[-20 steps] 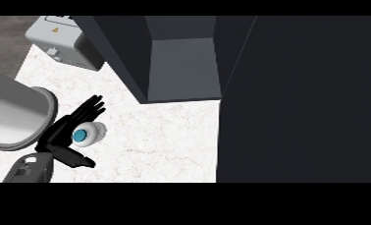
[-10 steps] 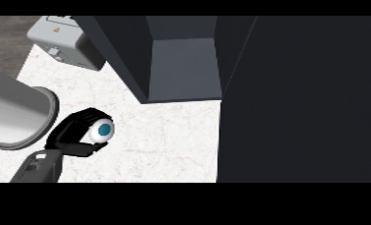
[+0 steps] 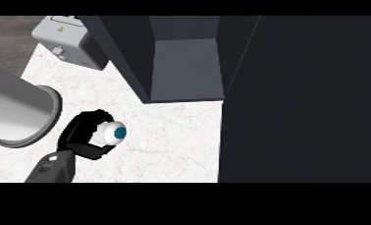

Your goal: Pick up the bottled water, place it into the cabinet and close the cabinet

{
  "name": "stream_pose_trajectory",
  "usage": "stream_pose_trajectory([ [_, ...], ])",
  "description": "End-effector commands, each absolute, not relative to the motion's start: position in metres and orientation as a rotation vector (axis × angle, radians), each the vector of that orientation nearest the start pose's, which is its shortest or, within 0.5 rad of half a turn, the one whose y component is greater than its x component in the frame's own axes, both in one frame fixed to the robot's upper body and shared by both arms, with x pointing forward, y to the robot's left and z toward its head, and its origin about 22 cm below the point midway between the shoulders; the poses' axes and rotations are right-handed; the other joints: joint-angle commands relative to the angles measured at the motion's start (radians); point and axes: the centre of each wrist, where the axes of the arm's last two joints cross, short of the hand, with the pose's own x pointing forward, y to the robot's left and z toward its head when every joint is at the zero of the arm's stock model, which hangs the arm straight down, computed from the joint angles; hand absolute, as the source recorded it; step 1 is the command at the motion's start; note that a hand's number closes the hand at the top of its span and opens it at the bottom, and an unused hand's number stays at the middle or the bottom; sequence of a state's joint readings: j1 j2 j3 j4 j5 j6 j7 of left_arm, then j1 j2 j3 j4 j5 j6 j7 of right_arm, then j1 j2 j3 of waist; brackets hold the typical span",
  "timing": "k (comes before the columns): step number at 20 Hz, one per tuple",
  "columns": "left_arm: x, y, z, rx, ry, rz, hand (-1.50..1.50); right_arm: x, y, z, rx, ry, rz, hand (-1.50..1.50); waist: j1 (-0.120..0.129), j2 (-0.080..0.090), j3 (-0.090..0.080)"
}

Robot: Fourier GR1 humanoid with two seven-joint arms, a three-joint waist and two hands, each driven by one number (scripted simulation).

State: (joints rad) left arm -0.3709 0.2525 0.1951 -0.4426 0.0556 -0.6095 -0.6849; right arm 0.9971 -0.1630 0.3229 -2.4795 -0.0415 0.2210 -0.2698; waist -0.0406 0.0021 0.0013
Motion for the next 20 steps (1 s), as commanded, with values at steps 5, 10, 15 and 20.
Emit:
stream_pose_trajectory([
  [5,0.226,0.249,-0.172,-0.232,-1.668,0.328,1.5,0.031,-0.227,0.114,0.168,-1.823,0.061,-1.5,0.024,-0.002,-0.003],
  [10,0.223,0.236,-0.17,-0.288,-1.714,0.298,1.5,0.028,-0.243,0.119,0.171,-1.835,0.083,-1.5,0.031,-0.006,-0.001],
  [15,0.265,0.21,-0.141,-0.357,-1.676,0.289,1.5,0.031,-0.24,0.128,0.177,-1.832,0.062,-1.5,0.031,-0.005,-0.001],
  [20,0.28,0.19,-0.118,-0.348,-1.665,0.269,1.5,0.024,-0.231,0.124,0.187,-1.814,0.061,-1.5,0.024,-0.007,-0.002],
])
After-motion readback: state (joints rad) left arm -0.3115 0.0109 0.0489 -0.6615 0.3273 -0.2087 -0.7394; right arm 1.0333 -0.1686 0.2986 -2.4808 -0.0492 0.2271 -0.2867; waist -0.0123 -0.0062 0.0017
